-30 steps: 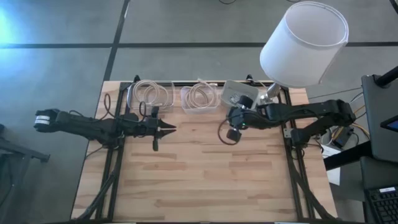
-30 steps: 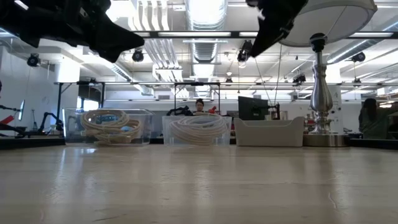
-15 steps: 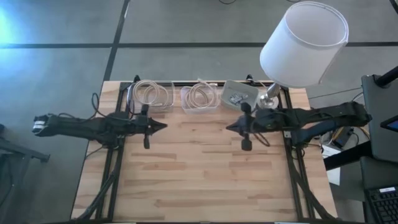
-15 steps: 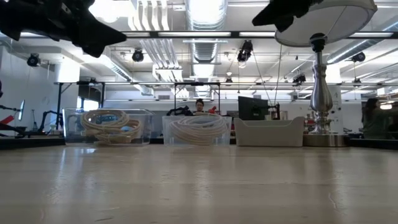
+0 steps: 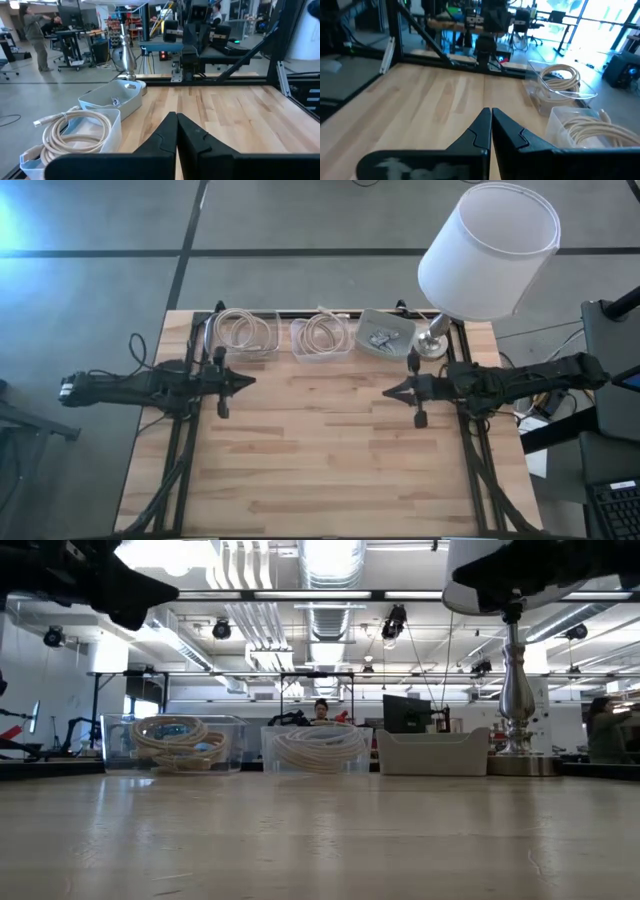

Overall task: Pick & Place USB Port
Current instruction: Return to Home Position

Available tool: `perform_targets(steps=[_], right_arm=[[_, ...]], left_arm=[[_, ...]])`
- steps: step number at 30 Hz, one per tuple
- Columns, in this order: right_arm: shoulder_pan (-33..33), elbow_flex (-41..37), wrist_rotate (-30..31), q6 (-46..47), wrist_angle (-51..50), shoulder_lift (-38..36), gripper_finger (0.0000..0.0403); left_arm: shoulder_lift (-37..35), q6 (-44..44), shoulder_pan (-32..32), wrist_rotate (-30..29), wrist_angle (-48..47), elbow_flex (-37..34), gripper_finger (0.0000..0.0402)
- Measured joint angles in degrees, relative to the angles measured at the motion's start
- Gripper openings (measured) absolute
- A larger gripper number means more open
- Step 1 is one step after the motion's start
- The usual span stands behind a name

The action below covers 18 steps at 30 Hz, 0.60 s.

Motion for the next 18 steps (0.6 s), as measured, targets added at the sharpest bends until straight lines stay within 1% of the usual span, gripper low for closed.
perform_targets(steps=[6,9,14,18], right_arm=[[0.02,-6.41,-0.03,4.83,1.09,-7.84,0.0008],[0.0,-9.11,-0.53,5.41,1.91,-11.18,0.0008],[0.01,-14.11,-0.88,4.74,7.33,-15.11,0.0008],[0.0,-16.68,-0.88,5.49,7.69,-17.11,0.0008]], left_arm=[[-5.98,0.0,0.02,-0.01,-0.22,-3.96,0.0008],[-8.74,0.65,0.02,0.28,-0.51,-5.3,0.0008],[-13.51,1.29,0.02,2.56,-2.07,-7.03,0.0009],[-16.98,0.96,0.01,3.87,-2.38,-8.87,0.0009]])
